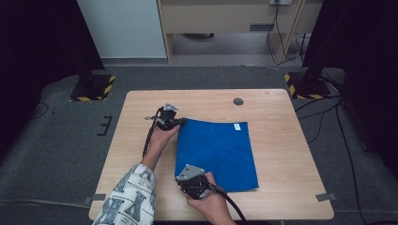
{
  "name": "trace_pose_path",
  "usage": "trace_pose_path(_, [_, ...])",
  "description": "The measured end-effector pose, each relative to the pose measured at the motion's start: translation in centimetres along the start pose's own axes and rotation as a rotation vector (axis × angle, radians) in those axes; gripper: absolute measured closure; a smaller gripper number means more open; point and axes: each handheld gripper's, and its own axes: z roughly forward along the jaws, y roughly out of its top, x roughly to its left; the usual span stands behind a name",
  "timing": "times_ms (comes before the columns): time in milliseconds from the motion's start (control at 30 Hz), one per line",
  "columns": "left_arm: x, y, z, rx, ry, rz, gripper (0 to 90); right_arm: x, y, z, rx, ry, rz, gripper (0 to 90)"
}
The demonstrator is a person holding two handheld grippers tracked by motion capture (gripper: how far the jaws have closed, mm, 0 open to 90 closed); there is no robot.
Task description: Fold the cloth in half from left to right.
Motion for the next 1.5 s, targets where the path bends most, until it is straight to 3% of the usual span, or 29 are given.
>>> trace_pose_path(600, [2.1, -0.4, -2.4, -0.008, 0.032, 0.0, 88.1, 1.6, 1.4, 1.7, -0.033, 0.007, 0.019, 86.7])
trace_pose_path(1100, [3.9, -0.8, -5.8, 0.003, 0.05, 0.017, 87.7, 3.6, 3.6, 3.7, -0.084, 0.084, 0.03, 86.6])
trace_pose_path(1267, [2.9, -0.6, -4.7, 0.015, 0.049, 0.012, 87.6, 2.7, 3.2, 3.2, -0.093, 0.08, 0.053, 86.5])
trace_pose_path(1500, [0.7, -0.3, -1.8, 0.029, 0.042, -0.007, 87.4, 0.5, 0.9, 1.4, -0.081, 0.059, 0.08, 86.5])
